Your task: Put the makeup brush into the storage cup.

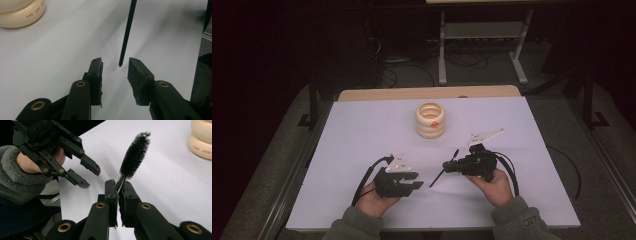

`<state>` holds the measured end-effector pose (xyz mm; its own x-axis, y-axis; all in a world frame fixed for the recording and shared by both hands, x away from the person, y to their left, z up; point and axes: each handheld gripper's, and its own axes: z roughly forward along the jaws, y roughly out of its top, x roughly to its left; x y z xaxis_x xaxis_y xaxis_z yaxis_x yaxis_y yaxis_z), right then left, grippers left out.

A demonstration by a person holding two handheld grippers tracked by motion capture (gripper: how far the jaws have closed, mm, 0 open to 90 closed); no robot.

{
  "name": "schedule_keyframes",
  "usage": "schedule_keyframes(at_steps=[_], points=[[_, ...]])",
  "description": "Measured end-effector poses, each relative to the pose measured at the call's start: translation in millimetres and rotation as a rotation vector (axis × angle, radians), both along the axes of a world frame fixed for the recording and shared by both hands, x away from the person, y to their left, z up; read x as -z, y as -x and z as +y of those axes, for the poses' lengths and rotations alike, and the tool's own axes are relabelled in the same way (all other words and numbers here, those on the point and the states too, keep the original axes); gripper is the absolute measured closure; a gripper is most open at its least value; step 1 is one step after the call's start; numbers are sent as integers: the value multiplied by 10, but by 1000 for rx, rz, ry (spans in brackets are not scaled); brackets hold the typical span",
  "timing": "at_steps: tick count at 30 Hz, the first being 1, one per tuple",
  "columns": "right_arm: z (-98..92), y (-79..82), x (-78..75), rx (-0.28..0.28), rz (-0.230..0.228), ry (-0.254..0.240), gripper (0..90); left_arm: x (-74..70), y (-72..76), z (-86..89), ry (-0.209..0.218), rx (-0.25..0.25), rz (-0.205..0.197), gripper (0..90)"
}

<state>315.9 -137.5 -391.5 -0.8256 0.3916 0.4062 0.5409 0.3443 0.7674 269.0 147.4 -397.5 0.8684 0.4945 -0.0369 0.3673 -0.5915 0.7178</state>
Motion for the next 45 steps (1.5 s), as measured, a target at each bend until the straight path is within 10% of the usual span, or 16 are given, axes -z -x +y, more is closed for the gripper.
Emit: schedule_keyframes(at_steps=[45], points=[[-115,-557,-699,75,-68,86,838,24,3,392,-4,-127,-29,454]])
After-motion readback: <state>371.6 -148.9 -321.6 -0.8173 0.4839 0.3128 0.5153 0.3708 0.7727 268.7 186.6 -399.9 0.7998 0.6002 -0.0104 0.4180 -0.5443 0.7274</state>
